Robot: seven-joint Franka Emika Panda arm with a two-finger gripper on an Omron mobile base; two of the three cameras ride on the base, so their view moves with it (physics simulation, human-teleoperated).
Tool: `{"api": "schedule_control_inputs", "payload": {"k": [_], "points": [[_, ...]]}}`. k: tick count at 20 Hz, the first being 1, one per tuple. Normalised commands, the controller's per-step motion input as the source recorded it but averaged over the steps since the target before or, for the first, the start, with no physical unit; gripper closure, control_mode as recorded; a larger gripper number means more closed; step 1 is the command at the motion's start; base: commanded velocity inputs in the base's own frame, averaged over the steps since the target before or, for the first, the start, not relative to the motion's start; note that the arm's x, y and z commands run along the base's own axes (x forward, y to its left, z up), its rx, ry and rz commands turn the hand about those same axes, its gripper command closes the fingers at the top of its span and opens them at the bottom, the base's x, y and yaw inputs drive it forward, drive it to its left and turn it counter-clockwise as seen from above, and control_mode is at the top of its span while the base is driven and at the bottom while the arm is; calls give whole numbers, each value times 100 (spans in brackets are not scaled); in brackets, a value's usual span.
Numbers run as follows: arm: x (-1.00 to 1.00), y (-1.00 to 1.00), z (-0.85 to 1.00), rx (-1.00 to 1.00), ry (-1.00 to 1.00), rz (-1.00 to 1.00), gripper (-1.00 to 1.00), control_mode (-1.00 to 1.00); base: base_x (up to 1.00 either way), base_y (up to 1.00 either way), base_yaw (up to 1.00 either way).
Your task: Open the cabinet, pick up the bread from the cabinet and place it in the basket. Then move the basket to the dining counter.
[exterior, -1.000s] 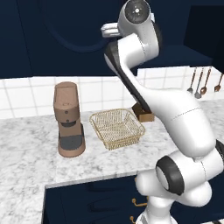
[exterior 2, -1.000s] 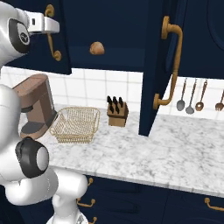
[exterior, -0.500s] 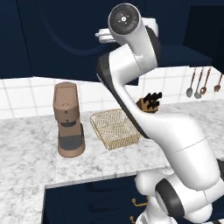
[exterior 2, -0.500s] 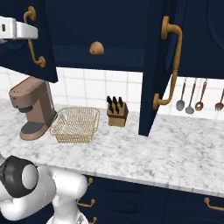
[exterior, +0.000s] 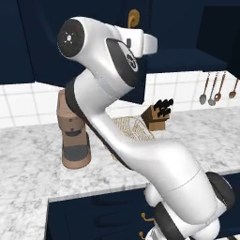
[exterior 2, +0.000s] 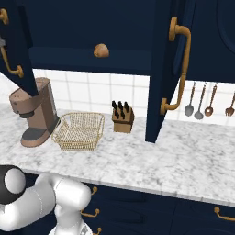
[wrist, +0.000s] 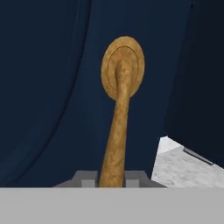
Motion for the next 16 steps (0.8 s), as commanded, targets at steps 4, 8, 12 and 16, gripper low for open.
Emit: {"api": "schedule_control_inputs", "payload": {"k": [4,8,12,16], "points": [[-80,54,0,-4,0,-21,100,-100,0,0,0],[-71,41,0,-1,0,-17,100,-100,0,0,0],[-38,13,0,0,0,-12,-100,-100,0,0,0],[-36,-7,-3,0,0,-2,-100,-100,0,0,0]]}}
